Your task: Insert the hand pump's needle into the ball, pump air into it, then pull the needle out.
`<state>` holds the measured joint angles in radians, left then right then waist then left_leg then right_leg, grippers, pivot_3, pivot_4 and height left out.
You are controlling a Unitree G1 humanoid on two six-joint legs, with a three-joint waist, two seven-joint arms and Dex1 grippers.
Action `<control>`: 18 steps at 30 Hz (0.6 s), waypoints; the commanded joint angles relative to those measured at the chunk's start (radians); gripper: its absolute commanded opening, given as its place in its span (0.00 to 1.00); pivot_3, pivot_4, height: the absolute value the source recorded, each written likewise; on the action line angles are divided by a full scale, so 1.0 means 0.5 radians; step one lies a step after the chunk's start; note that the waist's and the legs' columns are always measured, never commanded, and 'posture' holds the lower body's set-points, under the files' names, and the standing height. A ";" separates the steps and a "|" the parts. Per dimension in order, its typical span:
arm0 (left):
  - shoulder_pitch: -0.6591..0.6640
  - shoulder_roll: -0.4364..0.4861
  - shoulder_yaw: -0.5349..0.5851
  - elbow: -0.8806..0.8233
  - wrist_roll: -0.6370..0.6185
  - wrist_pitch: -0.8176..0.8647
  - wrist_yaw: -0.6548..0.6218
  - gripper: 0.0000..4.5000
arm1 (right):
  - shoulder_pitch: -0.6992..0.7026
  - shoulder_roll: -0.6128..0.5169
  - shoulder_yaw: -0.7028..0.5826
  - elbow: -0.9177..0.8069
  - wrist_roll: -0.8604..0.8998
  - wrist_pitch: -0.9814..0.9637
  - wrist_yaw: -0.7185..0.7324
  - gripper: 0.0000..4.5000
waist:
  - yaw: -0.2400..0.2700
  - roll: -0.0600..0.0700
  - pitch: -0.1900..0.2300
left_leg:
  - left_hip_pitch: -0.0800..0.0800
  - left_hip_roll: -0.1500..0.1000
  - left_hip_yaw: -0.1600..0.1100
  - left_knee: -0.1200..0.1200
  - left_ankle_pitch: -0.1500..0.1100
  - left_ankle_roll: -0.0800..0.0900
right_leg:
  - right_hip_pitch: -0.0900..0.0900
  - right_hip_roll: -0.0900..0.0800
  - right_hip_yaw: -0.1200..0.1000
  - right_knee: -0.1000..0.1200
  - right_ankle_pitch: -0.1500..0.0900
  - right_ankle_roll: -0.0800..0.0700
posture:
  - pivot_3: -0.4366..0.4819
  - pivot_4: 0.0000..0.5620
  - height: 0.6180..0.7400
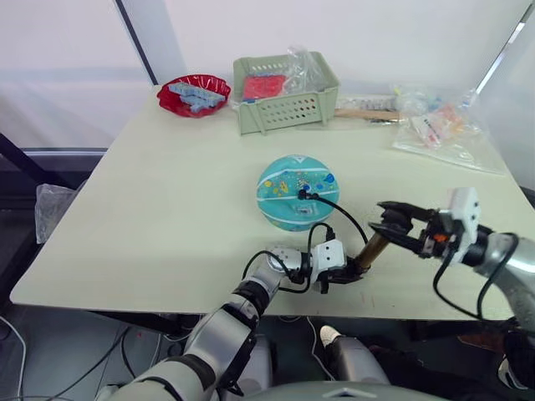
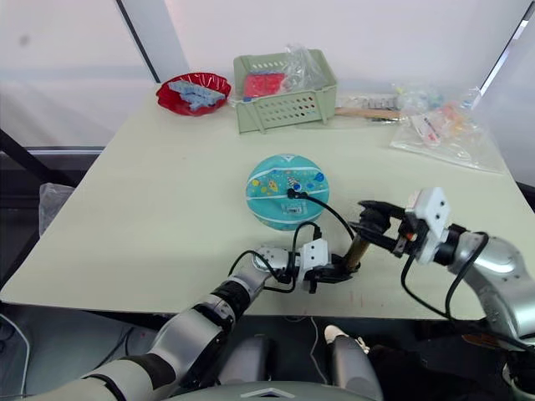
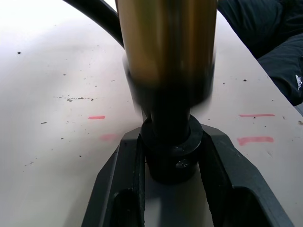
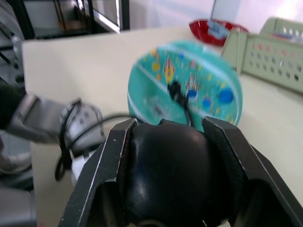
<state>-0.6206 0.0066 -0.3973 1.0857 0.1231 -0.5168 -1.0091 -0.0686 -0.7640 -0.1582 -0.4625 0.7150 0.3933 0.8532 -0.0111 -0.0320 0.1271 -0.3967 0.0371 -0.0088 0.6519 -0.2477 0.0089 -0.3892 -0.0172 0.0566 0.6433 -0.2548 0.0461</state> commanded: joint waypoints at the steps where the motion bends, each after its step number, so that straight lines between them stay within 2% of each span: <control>1: 0.122 0.088 -0.092 0.205 0.167 0.097 -0.015 0.24 | -0.228 -0.158 -0.387 -0.137 0.406 0.163 -0.039 0.40 | 0.000 0.004 0.004 | -0.001 0.000 0.000 0.000 0.000 0.000 | 0.000 0.000 0.000 0.000 0.000 0.000 | 0.48 0.27 0.97; 6: 0.118 0.083 -0.091 0.212 0.171 0.101 -0.012 0.24 | -0.441 -0.341 -0.571 -0.120 0.680 0.379 -0.104 0.40 | 0.001 0.001 0.010 | -0.002 0.000 -0.001 0.000 0.000 0.000 | -0.001 0.000 -0.001 -0.001 0.001 -0.001 | 0.48 0.27 0.97; 11: 0.118 0.081 -0.094 0.213 0.173 0.098 -0.012 0.24 | -0.563 -0.430 -0.635 -0.092 0.755 0.464 -0.114 0.40 | 0.001 0.001 0.012 | -0.004 0.001 -0.001 0.000 0.000 0.000 | -0.002 -0.002 -0.001 -0.002 0.001 -0.001 | 0.48 0.27 0.97; 14: 0.118 0.082 -0.096 0.213 0.176 0.094 -0.014 0.24 | -0.546 -0.409 -0.624 -0.105 0.771 0.493 -0.115 0.40 | 0.001 0.002 0.013 | -0.005 0.001 -0.001 0.000 0.000 0.000 | -0.003 -0.002 0.000 -0.002 0.001 -0.001 | 0.48 0.27 0.97; 18: 0.117 0.079 -0.096 0.214 0.176 0.092 -0.014 0.24 | -0.335 -0.348 -0.479 -0.171 0.556 0.438 -0.068 0.40 | 0.002 0.001 0.011 | -0.005 0.000 -0.001 -0.001 0.000 0.000 | -0.003 -0.001 -0.001 -0.002 0.001 -0.001 | 0.48 0.27 0.97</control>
<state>-0.6223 0.0050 -0.3975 1.0842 0.1230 -0.5228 -1.0167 -0.2610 -0.9502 -0.3733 -0.5192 1.0390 0.6466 0.8197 -0.0101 -0.0314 0.1328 -0.3990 0.0373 -0.0097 0.6511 -0.2477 0.0089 -0.3907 -0.0176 0.0558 0.6425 -0.2543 0.0457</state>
